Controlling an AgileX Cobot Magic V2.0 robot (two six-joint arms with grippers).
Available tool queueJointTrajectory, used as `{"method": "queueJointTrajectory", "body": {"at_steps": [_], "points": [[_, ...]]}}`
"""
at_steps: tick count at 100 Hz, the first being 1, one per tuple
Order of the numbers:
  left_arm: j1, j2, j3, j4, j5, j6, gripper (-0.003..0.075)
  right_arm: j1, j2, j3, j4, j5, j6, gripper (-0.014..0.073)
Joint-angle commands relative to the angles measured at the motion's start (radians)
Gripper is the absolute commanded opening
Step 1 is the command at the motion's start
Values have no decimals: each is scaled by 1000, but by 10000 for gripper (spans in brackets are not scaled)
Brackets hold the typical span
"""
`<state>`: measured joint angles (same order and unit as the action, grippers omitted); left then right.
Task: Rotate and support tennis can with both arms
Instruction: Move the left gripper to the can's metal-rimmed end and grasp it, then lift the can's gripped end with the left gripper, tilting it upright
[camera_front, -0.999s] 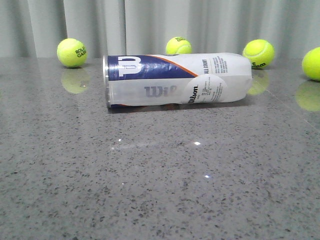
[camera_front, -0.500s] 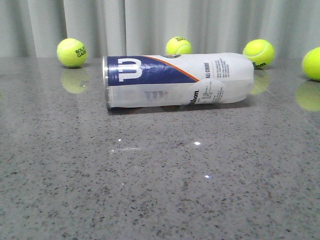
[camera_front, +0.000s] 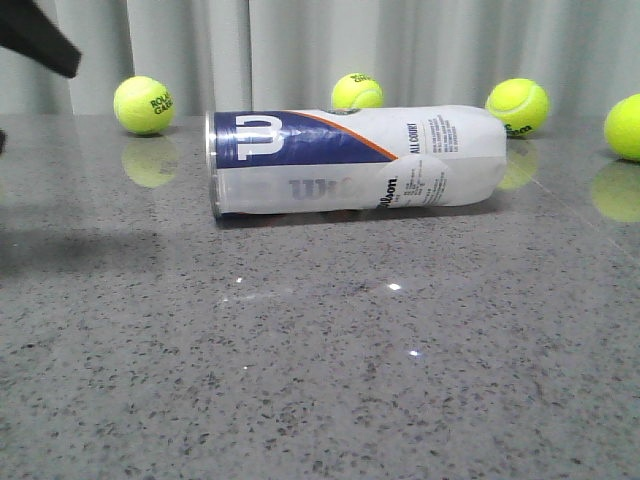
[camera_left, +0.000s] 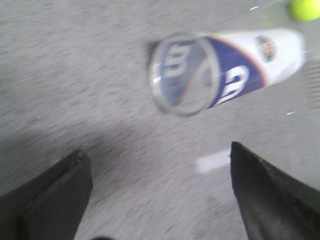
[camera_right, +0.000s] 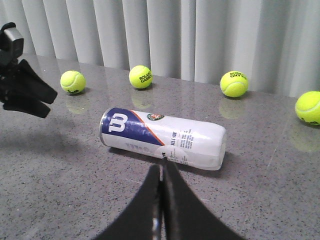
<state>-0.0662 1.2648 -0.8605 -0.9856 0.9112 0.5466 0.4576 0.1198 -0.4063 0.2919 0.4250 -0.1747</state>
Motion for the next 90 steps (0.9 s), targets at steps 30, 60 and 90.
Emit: {"method": "queueJointTrajectory", "body": {"at_steps": [30,60,90], "points": [[-106,263,-35,-617,74,393,545,-6,11,-24,12,-75,-9,-62],[-158,452,-42,-857,294,555,428,-6,11,-24,12,-75,-9,-62],[-158,470,-44,-859,335,559,50,-6,11,-24,12,-75,-9,-62]]}}
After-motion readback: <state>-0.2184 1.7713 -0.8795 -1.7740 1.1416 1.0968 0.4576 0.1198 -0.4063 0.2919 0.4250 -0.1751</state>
